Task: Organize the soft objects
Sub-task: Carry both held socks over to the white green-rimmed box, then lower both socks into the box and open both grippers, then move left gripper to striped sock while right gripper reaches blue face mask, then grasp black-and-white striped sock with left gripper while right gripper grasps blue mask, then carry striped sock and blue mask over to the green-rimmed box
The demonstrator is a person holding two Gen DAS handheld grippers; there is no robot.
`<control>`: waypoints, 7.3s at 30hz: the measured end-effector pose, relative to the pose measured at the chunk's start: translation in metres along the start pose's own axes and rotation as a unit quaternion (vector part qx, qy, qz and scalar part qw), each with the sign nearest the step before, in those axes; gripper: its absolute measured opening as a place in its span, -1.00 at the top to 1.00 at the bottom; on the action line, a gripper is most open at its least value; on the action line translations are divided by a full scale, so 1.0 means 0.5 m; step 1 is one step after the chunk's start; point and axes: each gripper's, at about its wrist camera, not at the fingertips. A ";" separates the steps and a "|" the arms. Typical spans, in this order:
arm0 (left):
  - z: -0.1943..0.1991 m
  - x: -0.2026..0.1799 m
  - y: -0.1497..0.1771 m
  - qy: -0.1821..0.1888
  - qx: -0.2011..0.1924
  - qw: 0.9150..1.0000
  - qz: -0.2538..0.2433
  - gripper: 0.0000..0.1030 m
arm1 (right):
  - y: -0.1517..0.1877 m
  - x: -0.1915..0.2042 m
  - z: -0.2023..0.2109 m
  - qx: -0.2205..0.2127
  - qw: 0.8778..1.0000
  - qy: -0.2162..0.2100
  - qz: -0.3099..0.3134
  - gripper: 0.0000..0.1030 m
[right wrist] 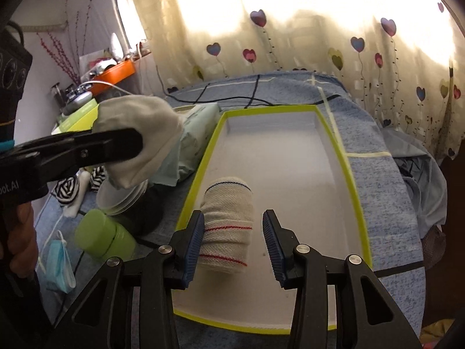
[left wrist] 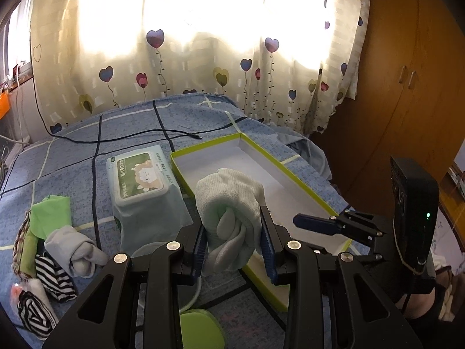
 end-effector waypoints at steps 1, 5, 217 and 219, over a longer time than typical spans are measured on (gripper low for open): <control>-0.003 -0.002 -0.002 0.000 0.001 1.000 -0.001 0.33 | -0.002 -0.008 0.003 -0.003 1.000 0.002 -0.003 0.21; -0.018 -0.010 -0.007 0.000 0.008 1.000 -0.003 0.33 | -0.009 -0.044 0.013 -0.016 0.999 0.022 -0.024 0.21; 0.177 0.148 0.066 -0.018 -0.064 0.996 0.064 0.73 | -0.050 0.135 0.118 -0.086 0.994 -0.034 0.051 0.72; 0.172 0.132 0.059 -0.011 -0.064 0.996 0.057 0.73 | -0.044 0.120 0.125 -0.088 0.995 -0.028 0.044 0.73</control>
Point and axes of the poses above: each gripper's, at about its wrist camera, not at the fingertips, and z roughly against the way its jaws point, x to its left, y to its underside
